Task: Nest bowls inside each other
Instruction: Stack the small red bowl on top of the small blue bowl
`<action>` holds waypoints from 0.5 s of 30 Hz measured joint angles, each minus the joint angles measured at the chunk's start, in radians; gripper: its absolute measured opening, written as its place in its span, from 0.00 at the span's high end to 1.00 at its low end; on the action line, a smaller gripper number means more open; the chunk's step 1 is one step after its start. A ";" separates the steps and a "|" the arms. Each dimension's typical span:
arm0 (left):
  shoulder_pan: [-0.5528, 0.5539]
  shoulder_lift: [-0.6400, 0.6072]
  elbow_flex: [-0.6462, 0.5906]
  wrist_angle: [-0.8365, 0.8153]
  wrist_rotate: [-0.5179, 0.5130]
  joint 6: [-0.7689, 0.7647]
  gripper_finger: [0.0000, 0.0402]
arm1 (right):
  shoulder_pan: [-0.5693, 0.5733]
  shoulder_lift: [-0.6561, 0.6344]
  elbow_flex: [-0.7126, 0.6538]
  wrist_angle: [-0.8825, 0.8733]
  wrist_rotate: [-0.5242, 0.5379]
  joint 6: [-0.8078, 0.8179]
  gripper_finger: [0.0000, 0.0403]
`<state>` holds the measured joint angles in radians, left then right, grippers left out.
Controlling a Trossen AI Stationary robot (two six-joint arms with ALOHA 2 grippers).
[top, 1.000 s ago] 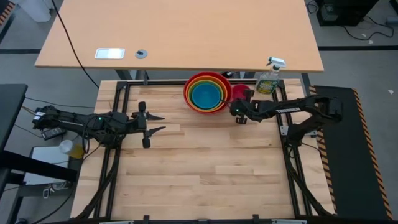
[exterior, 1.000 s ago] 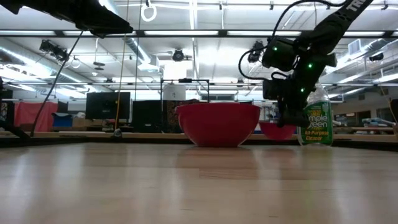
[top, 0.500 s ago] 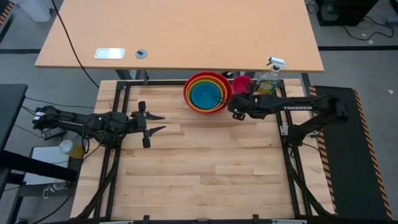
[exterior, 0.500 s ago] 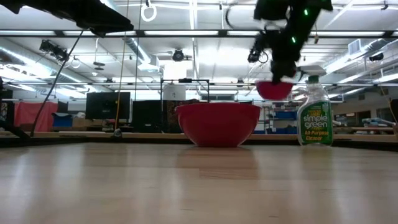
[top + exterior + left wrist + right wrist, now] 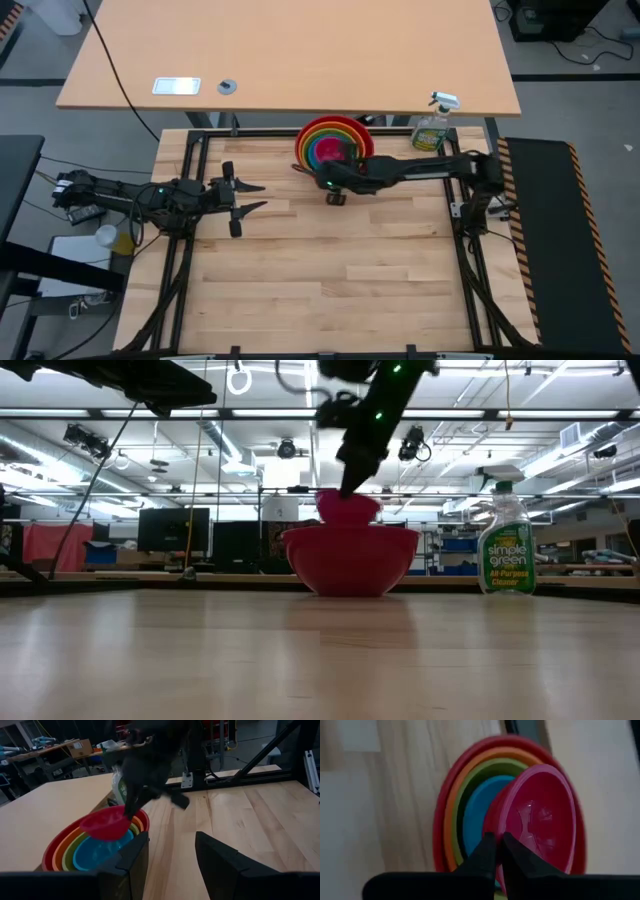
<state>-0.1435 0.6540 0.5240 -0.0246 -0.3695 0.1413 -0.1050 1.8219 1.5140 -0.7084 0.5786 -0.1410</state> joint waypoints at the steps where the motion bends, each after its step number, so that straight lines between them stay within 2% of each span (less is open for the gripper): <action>1: 0.000 0.000 0.000 0.000 0.000 0.000 0.59 | -0.014 0.027 0.021 -0.007 -0.013 0.000 0.95; 6: 0.000 0.000 0.000 -0.001 0.000 0.001 0.59 | -0.094 0.113 0.069 -0.040 -0.046 -0.008 0.95; 11: 0.000 0.000 0.000 0.000 0.000 0.009 0.59 | -0.152 0.141 0.071 -0.025 -0.167 -0.048 0.94; 15: 0.000 0.000 0.000 0.000 0.000 0.009 0.59 | -0.172 0.147 0.070 -0.016 -0.256 -0.066 0.89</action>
<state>-0.1435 0.6540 0.5240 -0.0250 -0.3695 0.1507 -0.2773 1.9690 1.5845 -0.7248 0.3228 -0.2066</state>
